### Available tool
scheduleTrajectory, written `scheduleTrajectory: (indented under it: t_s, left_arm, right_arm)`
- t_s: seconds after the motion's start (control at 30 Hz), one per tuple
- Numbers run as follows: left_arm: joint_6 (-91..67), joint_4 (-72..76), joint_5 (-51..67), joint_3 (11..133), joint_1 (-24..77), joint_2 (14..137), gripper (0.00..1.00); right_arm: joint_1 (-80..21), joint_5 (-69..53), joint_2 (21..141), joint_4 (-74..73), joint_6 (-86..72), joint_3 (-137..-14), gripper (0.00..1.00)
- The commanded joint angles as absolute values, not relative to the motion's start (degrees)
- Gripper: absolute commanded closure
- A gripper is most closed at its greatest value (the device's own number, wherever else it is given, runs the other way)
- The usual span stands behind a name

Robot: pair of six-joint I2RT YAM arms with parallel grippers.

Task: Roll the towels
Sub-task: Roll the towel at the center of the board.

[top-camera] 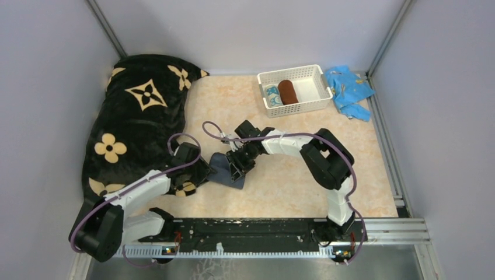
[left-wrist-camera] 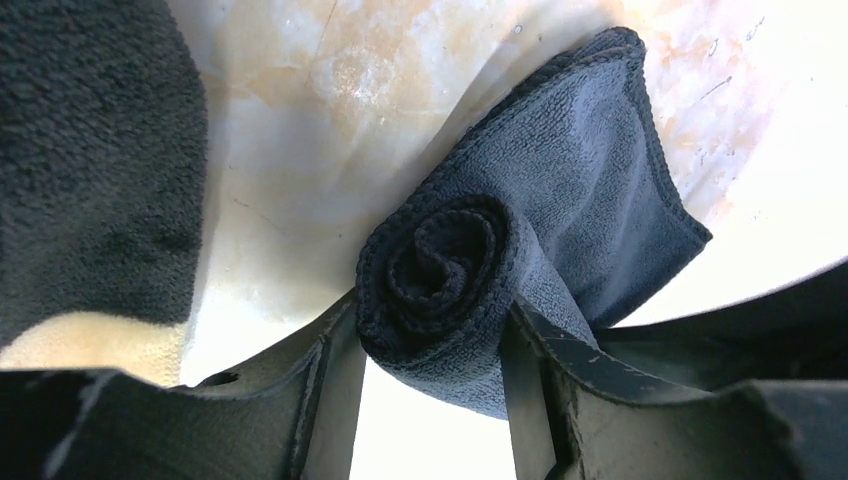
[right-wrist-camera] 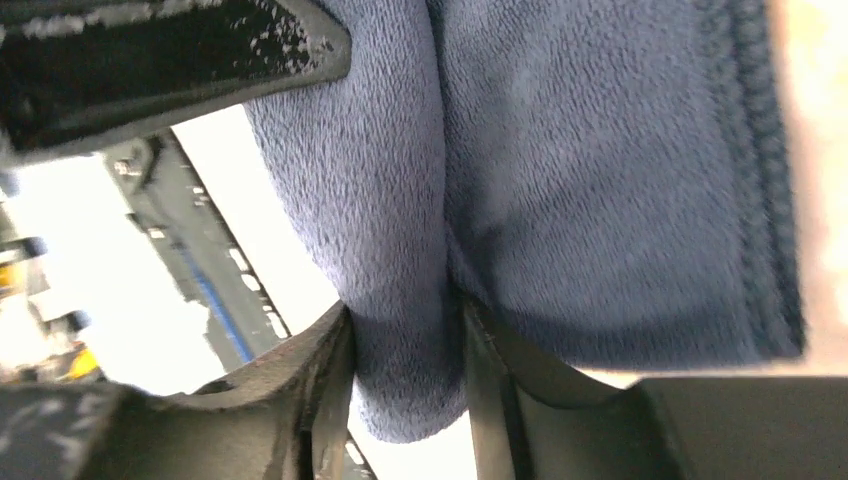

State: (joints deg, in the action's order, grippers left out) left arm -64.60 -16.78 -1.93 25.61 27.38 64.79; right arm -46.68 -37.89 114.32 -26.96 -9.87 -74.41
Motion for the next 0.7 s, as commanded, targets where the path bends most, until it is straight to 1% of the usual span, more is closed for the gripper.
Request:
scheduleTrajectory:
  t_s: [0.0,0.17,0.27,0.43,0.6,0.67]
  left_arm:
    - [-62.43,-22.7,-6.35,25.71,27.43,67.19,0.46]
    - [-60.69,-21.9,-5.24,27.21,27.49,70.13,0.46]
    - [-59.94,-21.79,-4.59,27.96,27.4,71.34,0.46]
    - [-59.42,-22.19,-4.69,27.97,27.38,71.44,0.46]
    - [-58.93,-22.15,-4.67,28.1,27.31,71.73,0.46]
    - [-58.65,-22.15,-4.61,28.33,27.2,72.17,0.46]
  right_arm:
    - [-49.47,-17.08,103.45,-24.26,-3.88,-70.17,0.55]
    - [-55.69,-5.33,91.76,-18.1,3.46,-64.1,0.43]
    - [-60.26,-0.45,88.14,-13.36,7.2,-60.17,0.41]
    - [-67.38,7.68,89.52,-9.09,13.04,-58.55,0.4]
    - [-69.78,11.59,94.08,-6.88,15.67,-58.84,0.4]
    - [-70.04,13.35,97.67,-6.52,16.44,-59.01,0.4]
